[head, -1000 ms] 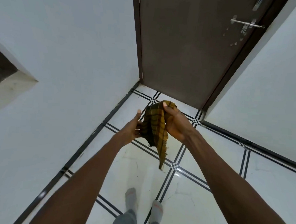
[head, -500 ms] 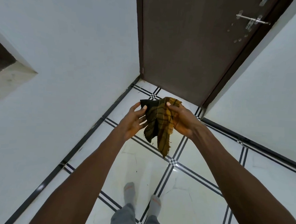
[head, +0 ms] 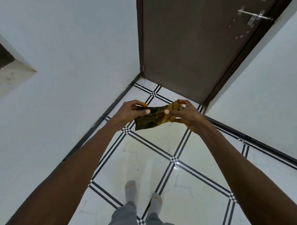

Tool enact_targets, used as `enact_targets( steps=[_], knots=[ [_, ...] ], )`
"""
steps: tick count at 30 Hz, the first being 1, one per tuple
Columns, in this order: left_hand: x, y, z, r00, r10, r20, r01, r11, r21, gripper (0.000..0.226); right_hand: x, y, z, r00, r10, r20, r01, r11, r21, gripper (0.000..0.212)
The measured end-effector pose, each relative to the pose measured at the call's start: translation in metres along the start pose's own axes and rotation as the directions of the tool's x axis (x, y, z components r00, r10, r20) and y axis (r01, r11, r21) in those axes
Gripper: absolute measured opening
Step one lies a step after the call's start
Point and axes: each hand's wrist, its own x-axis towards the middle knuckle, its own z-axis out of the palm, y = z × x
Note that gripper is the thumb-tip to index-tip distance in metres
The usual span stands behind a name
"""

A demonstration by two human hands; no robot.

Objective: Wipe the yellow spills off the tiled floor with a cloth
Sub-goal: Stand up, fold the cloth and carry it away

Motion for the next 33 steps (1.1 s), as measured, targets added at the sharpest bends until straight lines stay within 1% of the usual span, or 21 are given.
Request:
enact_targets(
  steps=[2, 3, 4, 5, 6, 7, 8, 9, 10, 11, 13, 15, 17, 19, 22, 24, 25, 27, 29, 31, 33],
  knots=[
    [0.000, 0.006, -0.002, 0.998, 0.017, 0.054, -0.023, 0.994, 0.107, 0.051, 0.003, 0.000, -0.004, 0.997, -0.053, 0.054, 0.058, 0.992, -0.111, 0.087],
    [0.001, 0.009, -0.003, 0.998, 0.024, 0.059, -0.034, 0.984, 0.178, 0.054, 0.004, -0.002, -0.005, 0.995, -0.070, 0.078, 0.085, 0.973, -0.215, 0.089],
    [0.001, 0.012, -0.003, 0.998, 0.030, 0.051, -0.042, 0.968, 0.248, 0.058, 0.002, -0.005, -0.006, 0.990, -0.093, 0.103, 0.123, 0.931, -0.345, 0.086],
    [0.001, 0.016, -0.002, 0.998, 0.041, 0.042, -0.053, 0.947, 0.317, 0.061, 0.002, -0.009, -0.005, 0.985, -0.113, 0.130, 0.163, 0.853, -0.496, 0.078],
    [0.002, 0.019, 0.000, 0.998, 0.054, 0.037, -0.065, 0.920, 0.387, 0.064, 0.002, -0.012, -0.004, 0.979, -0.129, 0.156, 0.200, 0.730, -0.653, 0.068],
    [0.003, 0.020, 0.002, 0.997, 0.069, 0.036, -0.078, 0.888, 0.452, 0.066, 0.005, -0.013, -0.002, 0.972, -0.154, 0.180, 0.236, 0.581, -0.779, 0.058],
    [0.004, 0.022, 0.005, 0.995, 0.086, 0.041, -0.095, 0.858, 0.505, 0.068, 0.005, -0.013, 0.000, 0.959, -0.198, 0.204, 0.274, 0.455, -0.847, 0.048],
    [0.005, 0.022, 0.006, 0.994, 0.104, 0.046, -0.112, 0.830, 0.547, 0.069, 0.007, -0.013, 0.002, 0.943, -0.254, 0.216, 0.303, 0.379, -0.875, 0.039],
    [0.005, 0.022, 0.007, 0.991, 0.124, 0.051, -0.130, 0.801, 0.585, 0.069, 0.009, -0.011, 0.003, 0.924, -0.315, 0.214, 0.321, 0.342, -0.883, 0.030],
    [0.006, 0.022, 0.009, 0.988, 0.146, 0.052, -0.146, 0.768, 0.624, 0.068, 0.010, -0.010, 0.001, 0.906, -0.373, 0.199, 0.331, 0.333, -0.883, 0.023],
    [0.008, 0.022, 0.009, 0.982, 0.184, 0.049, -0.167, 0.709, 0.685, 0.062, 0.010, -0.008, -0.004, 0.881, -0.450, 0.145, 0.327, 0.358, -0.875, 0.017],
    [0.008, 0.022, 0.009, 0.979, 0.200, 0.043, -0.170, 0.679, 0.714, 0.058, 0.009, -0.007, -0.009, 0.862, -0.493, 0.115, 0.334, 0.384, -0.861, 0.016],
    [0.007, 0.022, 0.007, 0.981, 0.189, 0.050, -0.164, 0.654, 0.738, 0.053, 0.010, -0.004, -0.010, 0.851, -0.506, 0.140, 0.362, 0.373, -0.854, 0.017],
    [0.007, 0.023, 0.006, 0.982, 0.181, 0.046, -0.155, 0.656, 0.739, 0.047, 0.012, -0.001, -0.012, 0.858, -0.487, 0.165, 0.380, 0.386, -0.841, 0.021],
    [0.004, 0.029, 0.006, 0.982, 0.184, 0.036, -0.152, 0.668, 0.728, 0.040, 0.017, 0.003, -0.019, 0.893, -0.426, 0.146, 0.364, 0.491, -0.792, 0.024],
    [0.001, 0.034, 0.006, 0.983, 0.179, 0.048, -0.161, 0.698, 0.698, 0.038, 0.019, 0.005, -0.021, 0.911, -0.392, 0.131, 0.352, 0.571, -0.742, 0.024],
    [0.000, 0.036, 0.006, 0.983, 0.180, 0.046, -0.166, 0.739, 0.653, 0.038, 0.020, 0.007, -0.022, 0.914, -0.387, 0.123, 0.352, 0.604, -0.715, 0.024],
    [-0.003, 0.040, 0.005, 0.983, 0.183, 0.011, -0.164, 0.852, 0.497, 0.035, 0.019, 0.011, -0.023, 0.912, -0.396, 0.109, 0.368, 0.671, -0.644, 0.022],
    [-0.006, 0.044, 0.004, 0.986, 0.167, -0.027, -0.149, 0.932, 0.332, 0.034, 0.014, 0.012, -0.023, 0.927, -0.366, 0.083, 0.353, 0.776, -0.523, 0.020],
    [-0.009, 0.047, 0.005, 0.989, 0.137, -0.049, -0.124, 0.970, 0.209, 0.037, 0.010, 0.013, -0.023, 0.941, -0.335, 0.049, 0.325, 0.853, -0.408, 0.019],
    [-0.011, 0.048, 0.007, 0.992, 0.107, -0.066, -0.098, 0.987, 0.126, 0.039, 0.010, 0.017, -0.022, 0.939, -0.343, -0.005, 0.318, 0.877, -0.361, 0.017]
  ],
)
